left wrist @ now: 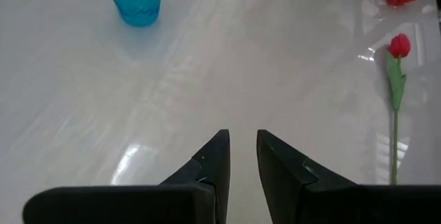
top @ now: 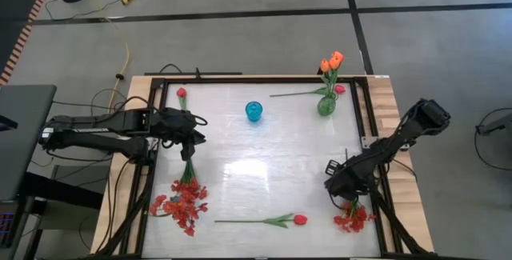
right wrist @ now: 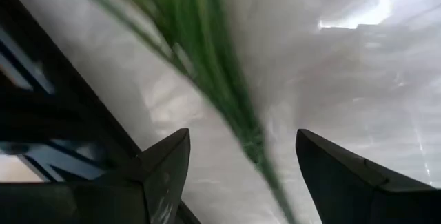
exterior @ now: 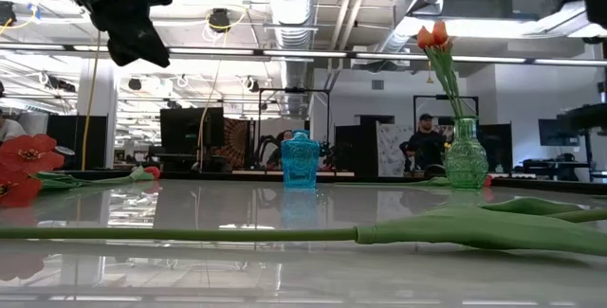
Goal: Sort flowers into vase by color
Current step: Put the right red flowers into the bottom blue vase
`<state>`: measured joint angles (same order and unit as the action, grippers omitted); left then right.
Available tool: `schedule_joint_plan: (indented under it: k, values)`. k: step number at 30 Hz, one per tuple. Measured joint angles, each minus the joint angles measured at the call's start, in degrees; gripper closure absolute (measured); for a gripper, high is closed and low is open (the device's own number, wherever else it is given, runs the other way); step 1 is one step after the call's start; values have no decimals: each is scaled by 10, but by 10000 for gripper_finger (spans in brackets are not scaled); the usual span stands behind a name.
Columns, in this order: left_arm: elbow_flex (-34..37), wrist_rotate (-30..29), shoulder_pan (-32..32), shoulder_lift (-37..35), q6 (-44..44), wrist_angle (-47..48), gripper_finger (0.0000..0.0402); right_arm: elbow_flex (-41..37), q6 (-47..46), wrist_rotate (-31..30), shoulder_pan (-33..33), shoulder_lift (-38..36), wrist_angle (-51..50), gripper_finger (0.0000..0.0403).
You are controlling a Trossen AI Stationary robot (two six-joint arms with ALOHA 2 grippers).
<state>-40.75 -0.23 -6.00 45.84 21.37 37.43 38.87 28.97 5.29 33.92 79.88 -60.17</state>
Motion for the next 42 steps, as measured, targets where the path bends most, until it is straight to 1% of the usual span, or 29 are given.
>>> schedule_joint_plan:
  k: [3, 6, 9, 11, 14, 18, 20, 21, 22, 25, 28, 31, 33, 38, 42]
  values:
    - [0, 0, 0, 0, 11, 0, 343, -21, 1, -2, 12, 0, 24, 112]
    - [0, 0, 0, 0, 18, 0, 343, -36, 0, -19, 26, -1, 46, 117]
    - [0, 0, 0, 0, 19, -1, 343, -42, 2, -52, 46, -1, 62, 132]
    - [0, 0, 0, 0, 21, 0, 343, -43, 1, -74, 60, -1, 72, 151]
    - [0, 0, 0, 0, 29, 0, 343, -43, -2, -91, 80, -1, 83, 201]
    - [0, -1, 0, 0, 31, -1, 343, -43, -10, -111, 105, -1, 88, 296]
    - [0, 0, 0, 0, 31, -1, 343, -41, -23, -111, 113, 0, 86, 344]
    - [0, -1, 0, 0, 31, -1, 343, -38, -31, -111, 116, 0, 84, 364]
    - [0, -1, 0, 0, 31, -1, 343, -34, -33, -110, 118, 1, 81, 374]
    - [0, -1, 0, 0, 33, -1, 343, -16, -32, -116, 119, 0, 84, 374]
    - [0, -1, 0, 0, 33, -1, 343, 8, -24, -167, 118, 0, 78, 367]
    - [0, -1, 0, 0, 33, -1, 343, 32, -2, -188, 117, 0, 69, 368]
    - [0, -1, 0, 0, 32, -1, 343, 50, -1, -189, 117, 0, 66, 372]
    - [0, 2, 0, 0, 31, 0, 343, 109, -3, -188, 114, 0, 16, 372]
    - [0, 16, 0, 0, 19, 0, 343, 154, -42, -171, 96, -22, -9, 372]
